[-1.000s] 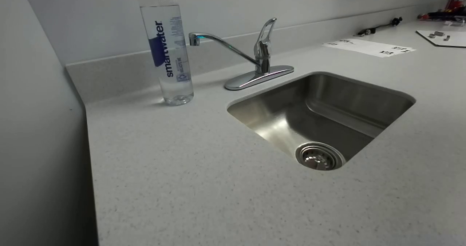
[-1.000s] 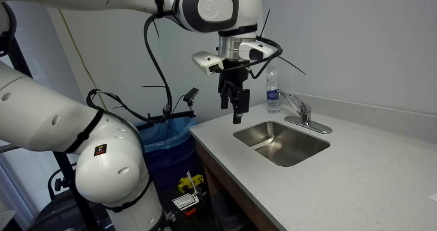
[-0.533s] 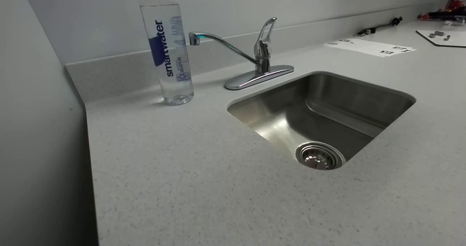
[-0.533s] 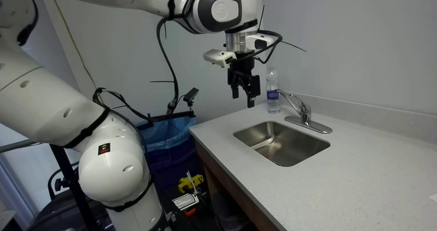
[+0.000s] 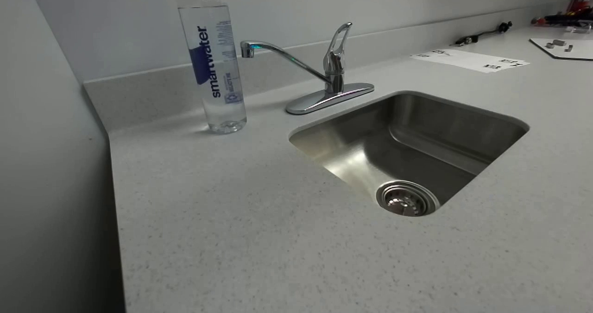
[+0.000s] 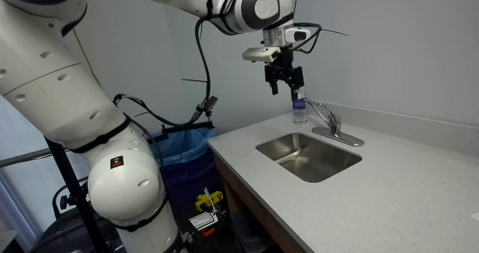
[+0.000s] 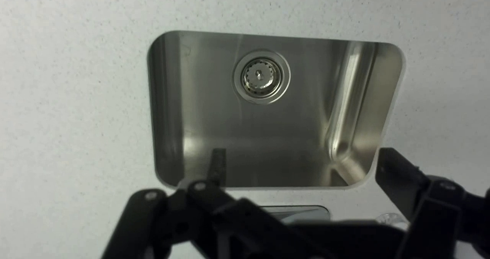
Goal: Push the faucet to the center of the sink, push the faucet handle upwards
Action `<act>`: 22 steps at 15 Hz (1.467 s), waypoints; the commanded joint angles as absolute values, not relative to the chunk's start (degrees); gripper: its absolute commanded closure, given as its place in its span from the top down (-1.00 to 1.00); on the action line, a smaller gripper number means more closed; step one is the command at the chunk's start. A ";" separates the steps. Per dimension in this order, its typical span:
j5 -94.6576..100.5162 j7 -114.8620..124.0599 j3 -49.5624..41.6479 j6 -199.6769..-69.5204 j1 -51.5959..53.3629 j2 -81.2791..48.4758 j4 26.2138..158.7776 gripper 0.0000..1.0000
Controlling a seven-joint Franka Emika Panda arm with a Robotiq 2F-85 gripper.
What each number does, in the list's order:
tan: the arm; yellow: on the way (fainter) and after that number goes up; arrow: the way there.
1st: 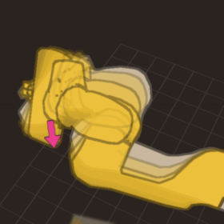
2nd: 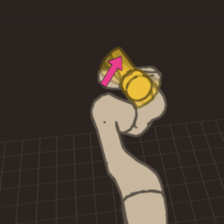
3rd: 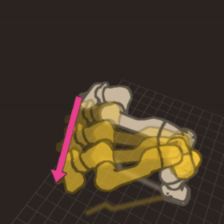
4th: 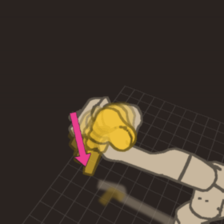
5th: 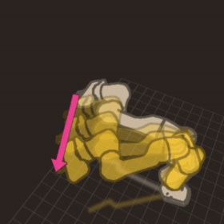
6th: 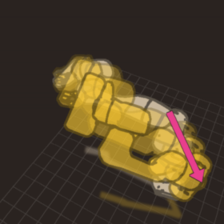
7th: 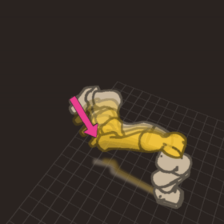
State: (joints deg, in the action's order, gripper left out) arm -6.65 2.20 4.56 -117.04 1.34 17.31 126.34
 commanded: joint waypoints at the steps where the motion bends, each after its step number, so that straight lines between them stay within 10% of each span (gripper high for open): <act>1: -6.08 2.35 4.07 -116.96 2.04 15.97 124.80 1.00; 22: -7.13 2.78 7.11 -127.93 5.48 3.49 119.60 1.00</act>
